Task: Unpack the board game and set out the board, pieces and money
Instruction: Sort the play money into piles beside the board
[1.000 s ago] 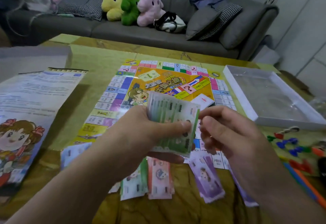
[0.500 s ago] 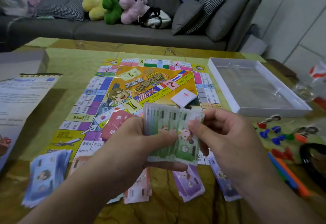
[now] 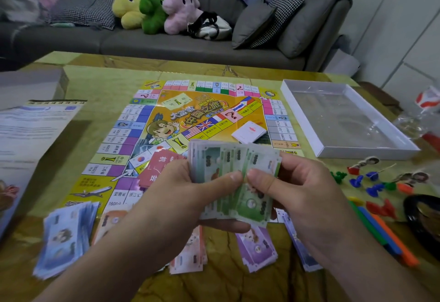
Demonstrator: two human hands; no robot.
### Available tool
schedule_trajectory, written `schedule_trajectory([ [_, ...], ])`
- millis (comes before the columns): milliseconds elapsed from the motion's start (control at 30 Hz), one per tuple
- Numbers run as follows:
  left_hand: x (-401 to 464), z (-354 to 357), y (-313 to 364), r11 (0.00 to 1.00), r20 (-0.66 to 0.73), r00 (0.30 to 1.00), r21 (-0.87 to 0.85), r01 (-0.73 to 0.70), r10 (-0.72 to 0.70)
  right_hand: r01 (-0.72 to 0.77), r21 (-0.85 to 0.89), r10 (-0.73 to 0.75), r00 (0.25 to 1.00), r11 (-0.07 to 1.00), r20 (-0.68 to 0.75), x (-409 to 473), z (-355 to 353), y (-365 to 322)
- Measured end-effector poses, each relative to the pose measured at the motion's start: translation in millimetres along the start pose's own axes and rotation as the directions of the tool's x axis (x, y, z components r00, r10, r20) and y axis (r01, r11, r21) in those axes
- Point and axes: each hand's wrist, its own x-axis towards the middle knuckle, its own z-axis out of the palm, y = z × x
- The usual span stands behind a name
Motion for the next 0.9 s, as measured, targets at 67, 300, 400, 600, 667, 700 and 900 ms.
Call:
schedule_trajectory([
  [67,0.0,-0.3,-0.5,1.0,-0.009,1.0,0.005,-0.004,0.004,0.007,-0.01,-0.007,1.0,1.0,-0.001,0.3,1.0,1.0],
  [300,-0.2,1.3,-0.5,1.0,-0.035,0.999,-0.013,-0.028,0.028,-0.017,0.057,0.018,1.0,0.998,-0.025,2.7,-1.1,1.2],
  [400,1.3,-0.2,-2.7,0.999,-0.076,0.996,0.019,-0.035,0.036,-0.024,0.061,0.025,1.0,0.998,-0.012,3.5,-0.8,1.7],
  [600,4.1,-1.5,-4.3,0.997,-0.089,0.996,0.08,-0.011,0.018,-0.039,-0.001,0.039,0.998,0.999,-0.059,2.6,-2.0,1.3],
  [667,4.2,-1.1,-5.1,0.994,-0.088,0.996,0.112,-0.014,0.024,-0.033,-0.036,0.031,0.998,0.999,-0.06,2.3,-0.1,1.6],
  [700,4.3,-0.3,-6.0,0.992,-0.089,0.996,0.125,-0.017,0.029,-0.035,-0.067,0.031,0.998,0.997,-0.052,1.6,1.4,2.2],
  [900,5.1,-1.9,-8.1,0.99,-0.136,0.99,0.138,-0.016,0.035,-0.165,-0.007,0.165,0.986,0.986,0.027,2.3,2.9,-3.3],
])
